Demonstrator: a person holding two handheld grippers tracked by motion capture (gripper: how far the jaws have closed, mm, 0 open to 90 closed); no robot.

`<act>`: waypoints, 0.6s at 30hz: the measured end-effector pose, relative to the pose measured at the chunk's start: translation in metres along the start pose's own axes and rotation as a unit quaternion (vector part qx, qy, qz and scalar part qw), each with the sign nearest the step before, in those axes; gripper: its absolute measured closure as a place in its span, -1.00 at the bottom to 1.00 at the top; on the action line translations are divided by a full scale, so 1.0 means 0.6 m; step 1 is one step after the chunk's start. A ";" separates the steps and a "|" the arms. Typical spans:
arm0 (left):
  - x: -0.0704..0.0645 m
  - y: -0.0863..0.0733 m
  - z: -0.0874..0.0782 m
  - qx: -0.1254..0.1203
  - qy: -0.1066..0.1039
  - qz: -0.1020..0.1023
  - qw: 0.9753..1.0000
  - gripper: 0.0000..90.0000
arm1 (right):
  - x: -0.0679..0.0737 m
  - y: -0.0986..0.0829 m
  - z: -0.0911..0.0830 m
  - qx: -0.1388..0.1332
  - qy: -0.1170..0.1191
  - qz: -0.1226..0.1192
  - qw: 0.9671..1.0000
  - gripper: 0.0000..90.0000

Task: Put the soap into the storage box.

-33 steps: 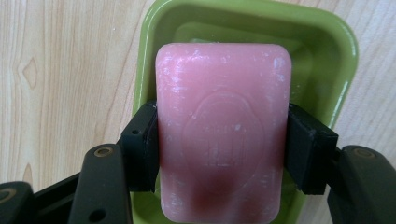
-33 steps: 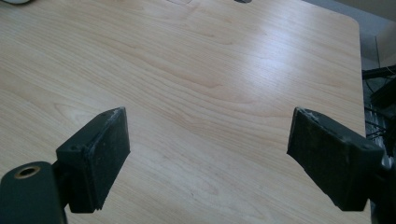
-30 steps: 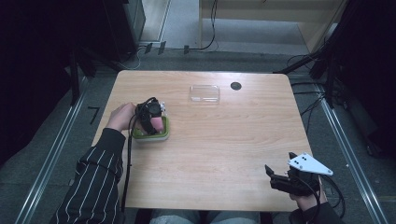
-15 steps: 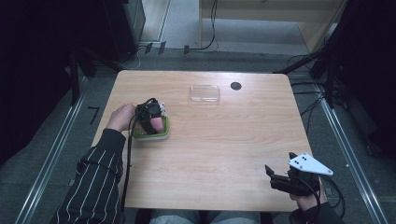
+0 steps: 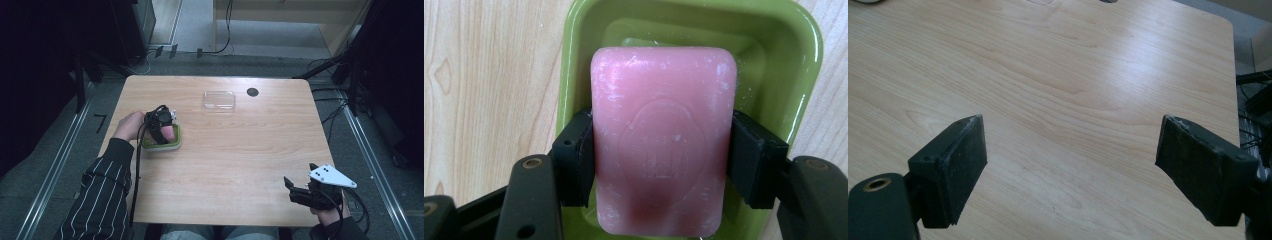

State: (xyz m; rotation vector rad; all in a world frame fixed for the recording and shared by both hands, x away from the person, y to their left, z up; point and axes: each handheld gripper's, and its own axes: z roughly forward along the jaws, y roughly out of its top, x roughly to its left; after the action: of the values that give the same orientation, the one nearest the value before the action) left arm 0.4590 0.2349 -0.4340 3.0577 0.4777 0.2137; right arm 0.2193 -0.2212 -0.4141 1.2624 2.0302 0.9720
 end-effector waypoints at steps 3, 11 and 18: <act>0.000 0.000 -0.001 0.001 -0.002 0.000 1.000 -0.18 | 0.000 0.000 0.000 0.000 0.000 0.000 1.000 -0.69; 0.001 -0.001 0.000 -0.003 -0.007 -0.002 1.000 -0.18 | 0.000 0.000 0.000 0.001 0.000 0.001 1.000 -0.69; 0.000 0.001 -0.001 0.001 -0.009 -0.001 1.000 -0.18 | 0.000 0.000 0.000 0.001 0.000 0.000 1.000 -0.69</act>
State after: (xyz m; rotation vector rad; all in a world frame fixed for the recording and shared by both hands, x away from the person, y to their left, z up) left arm 0.4589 0.2344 -0.4334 3.0573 0.4807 0.1849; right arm 0.2194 -0.2212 -0.4142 1.2642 2.0299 0.9707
